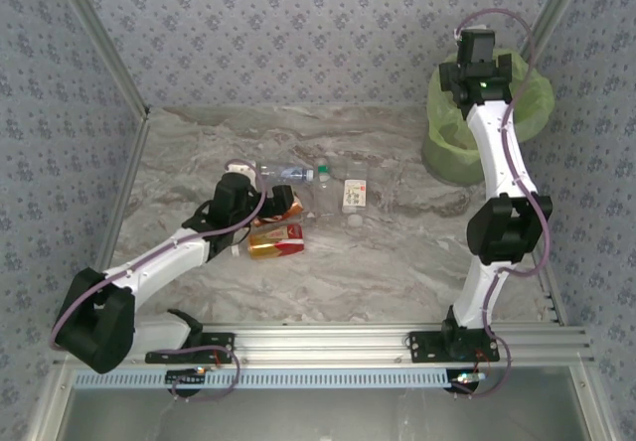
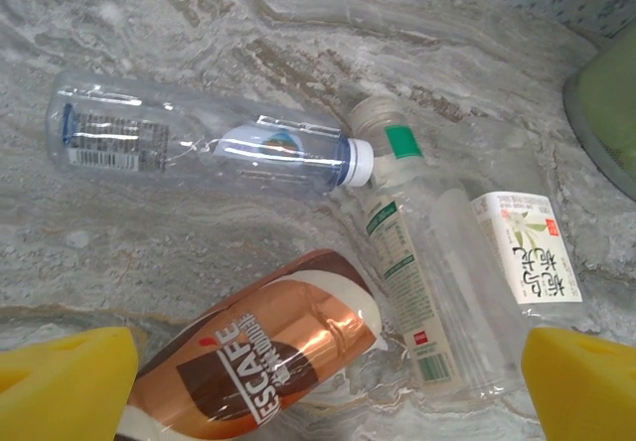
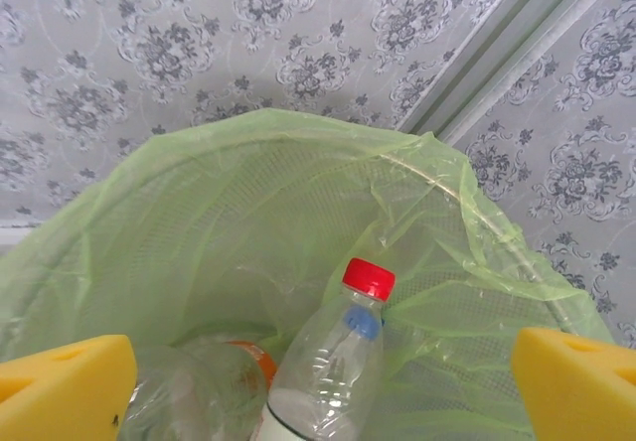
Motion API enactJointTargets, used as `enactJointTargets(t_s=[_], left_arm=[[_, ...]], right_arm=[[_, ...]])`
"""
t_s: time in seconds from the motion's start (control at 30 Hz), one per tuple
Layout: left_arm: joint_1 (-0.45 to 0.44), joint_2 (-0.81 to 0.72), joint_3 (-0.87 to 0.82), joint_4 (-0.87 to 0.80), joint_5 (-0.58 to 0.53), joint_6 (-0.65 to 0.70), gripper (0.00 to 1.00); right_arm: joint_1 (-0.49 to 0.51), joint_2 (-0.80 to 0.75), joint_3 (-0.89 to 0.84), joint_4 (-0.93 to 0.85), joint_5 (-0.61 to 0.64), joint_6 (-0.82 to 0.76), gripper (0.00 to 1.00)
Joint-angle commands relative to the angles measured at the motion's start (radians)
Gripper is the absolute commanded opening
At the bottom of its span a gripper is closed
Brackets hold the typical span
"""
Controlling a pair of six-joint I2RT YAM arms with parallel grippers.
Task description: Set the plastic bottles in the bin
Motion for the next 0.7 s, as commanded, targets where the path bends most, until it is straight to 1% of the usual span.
enactJointTargets(t_s=[0.0,0.1,0.2,0.3,0.43,0.5,0.67], left_arm=[[0.007,0.002,0.055,-0.093,-0.020,-0.012,0.99],[0.009,-0.008,0.072,-0.173,-0.028,-0.012,0.99],[0.009,-0.019,0.086,-0.262,-0.052,-0.015,0.99],[0.010,-0.036,0.086,-0.334,-0.078,-0.025,0.99],[0.020,-0.067,0.064,-0.429,-0.142,-0.089,0.99],[0.031,-0.084,0.036,-0.429,-0.108,-0.110,0.99],[0.039,-0.102,-0.033,-0.396,0.036,-0.142,0.99]], right_arm=[[0.021,-0.096,-0.026,-0.024,-0.004,0.070,0.99],[0.034,-0.164,-0.105,-0.004,-0.007,0.130,0.99],[0.040,-0.242,-0.205,0.045,-0.050,0.184,0.99],[0.048,-0.306,-0.271,0.058,-0.086,0.233,0.99],[0.071,-0.396,-0.365,0.067,-0.127,0.288,0.99],[0.088,-0.448,-0.427,0.081,-0.153,0.314,0.99],[0.143,-0.598,-0.620,0.159,-0.235,0.399,0.99]])
